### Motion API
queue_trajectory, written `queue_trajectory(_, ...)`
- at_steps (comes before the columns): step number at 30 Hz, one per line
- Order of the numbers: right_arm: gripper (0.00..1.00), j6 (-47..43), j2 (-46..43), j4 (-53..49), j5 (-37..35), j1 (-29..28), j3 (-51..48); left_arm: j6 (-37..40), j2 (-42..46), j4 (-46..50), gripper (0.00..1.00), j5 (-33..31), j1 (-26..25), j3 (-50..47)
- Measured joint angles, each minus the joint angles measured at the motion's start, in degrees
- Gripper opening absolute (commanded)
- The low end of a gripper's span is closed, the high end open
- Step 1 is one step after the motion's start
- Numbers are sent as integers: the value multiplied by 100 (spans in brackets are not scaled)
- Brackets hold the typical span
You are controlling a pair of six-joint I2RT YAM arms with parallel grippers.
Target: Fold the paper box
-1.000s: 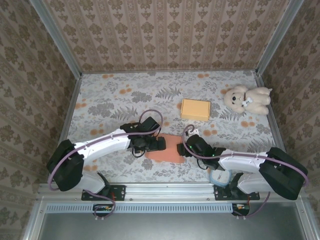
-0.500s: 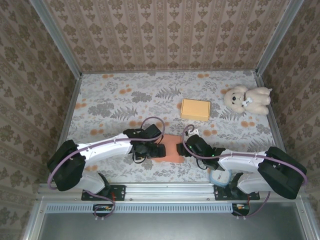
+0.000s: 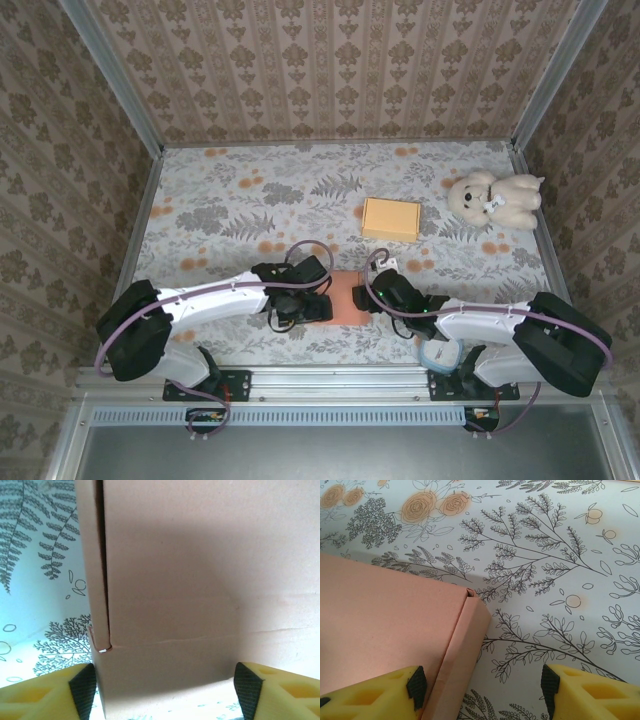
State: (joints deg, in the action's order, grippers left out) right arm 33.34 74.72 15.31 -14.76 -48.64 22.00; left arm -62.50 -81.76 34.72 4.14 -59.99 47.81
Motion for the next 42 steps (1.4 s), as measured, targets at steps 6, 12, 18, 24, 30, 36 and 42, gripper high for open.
queue_trajectory(6, 66, 24, 59, 101, -74, -28, 0, -232, 17, -131, 66, 83, 0, -74)
queue_trajectory(12, 66, 101, 101, 136, -177, -50, 0, -446, 48, -256, 62, 181, 0, -151)
queue_trajectory(18, 65, 144, 138, 203, -280, -127, 0, -640, 87, -455, 64, 232, 2, -232)
queue_trajectory(24, 65, 181, 280, 389, -372, -229, 4, -682, 96, -562, 64, 258, 151, -232)
queue_trajectory(30, 65, 291, 332, 514, -391, -345, 4, -601, -111, -769, 63, 404, 702, -162)
queue_trajectory(36, 65, 448, 525, 743, -505, -376, 13, -492, -474, -846, 64, 494, 938, 197)
queue_trajectory(42, 65, 577, 715, 929, -765, -376, 70, -457, -772, -826, 66, 640, 946, 415)
